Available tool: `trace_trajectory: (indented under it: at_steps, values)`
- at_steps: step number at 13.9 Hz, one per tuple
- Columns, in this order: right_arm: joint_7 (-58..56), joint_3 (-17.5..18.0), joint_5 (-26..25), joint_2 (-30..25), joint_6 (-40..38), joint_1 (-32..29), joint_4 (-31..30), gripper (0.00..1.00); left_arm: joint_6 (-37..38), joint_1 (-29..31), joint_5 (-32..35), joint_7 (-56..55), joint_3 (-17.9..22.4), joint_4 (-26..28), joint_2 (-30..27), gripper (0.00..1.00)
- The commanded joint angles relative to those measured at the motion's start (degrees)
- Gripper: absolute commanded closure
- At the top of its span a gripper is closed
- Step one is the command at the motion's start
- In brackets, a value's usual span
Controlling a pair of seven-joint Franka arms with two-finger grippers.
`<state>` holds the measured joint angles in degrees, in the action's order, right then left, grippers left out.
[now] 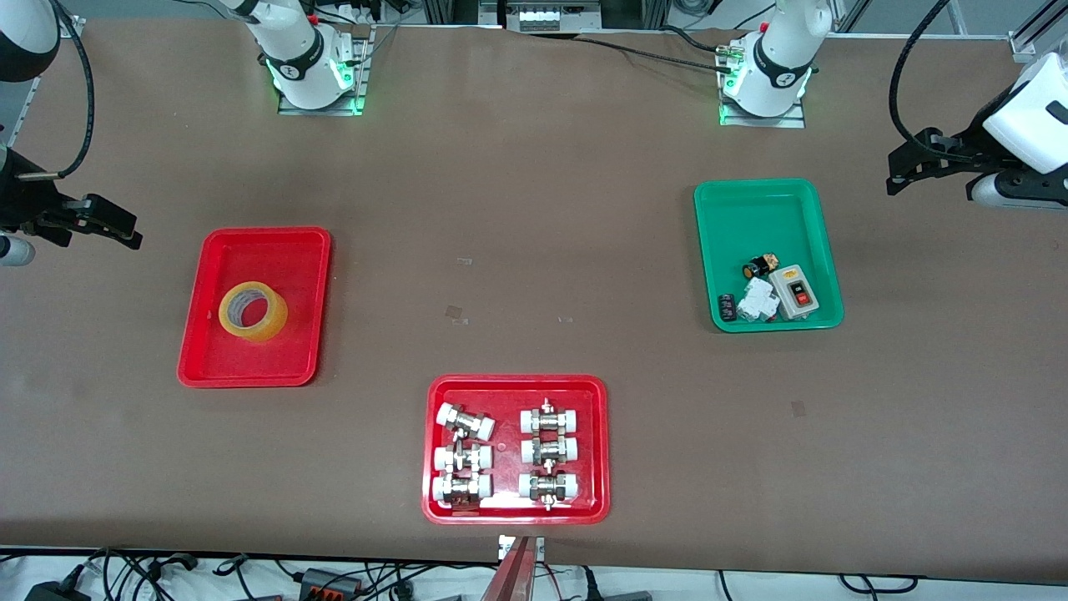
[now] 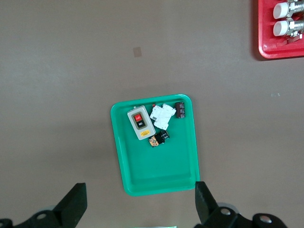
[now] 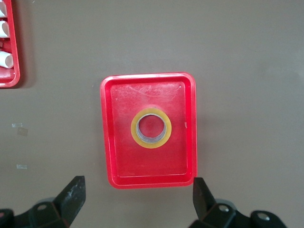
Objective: Left arm passes tape to right arm into tray
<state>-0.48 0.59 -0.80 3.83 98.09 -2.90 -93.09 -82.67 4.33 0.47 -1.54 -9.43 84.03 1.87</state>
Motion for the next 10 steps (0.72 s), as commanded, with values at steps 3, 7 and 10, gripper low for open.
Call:
trace_trajectory:
  at_steps: [3, 7, 10]
  values:
    - [-0.6, 0.0, 0.5, -2.2, -0.5, -0.1, -1.4, 0.0, 1.3, 0.3, 0.3, 0.2, -0.3, -1.8, 0.9, 0.0]
    - [-0.4, 0.0, 0.5, -3.1, -1.7, -0.1, -1.6, 0.0, 1.3, 0.3, 0.3, 0.2, -0.2, -1.8, 0.9, 0.0]
    - [-1.0, 0.0, 0.5, -3.6, -2.7, 0.0, -1.7, 0.0, 1.3, 0.3, 0.3, 0.2, -0.2, -1.8, 0.9, 0.0]
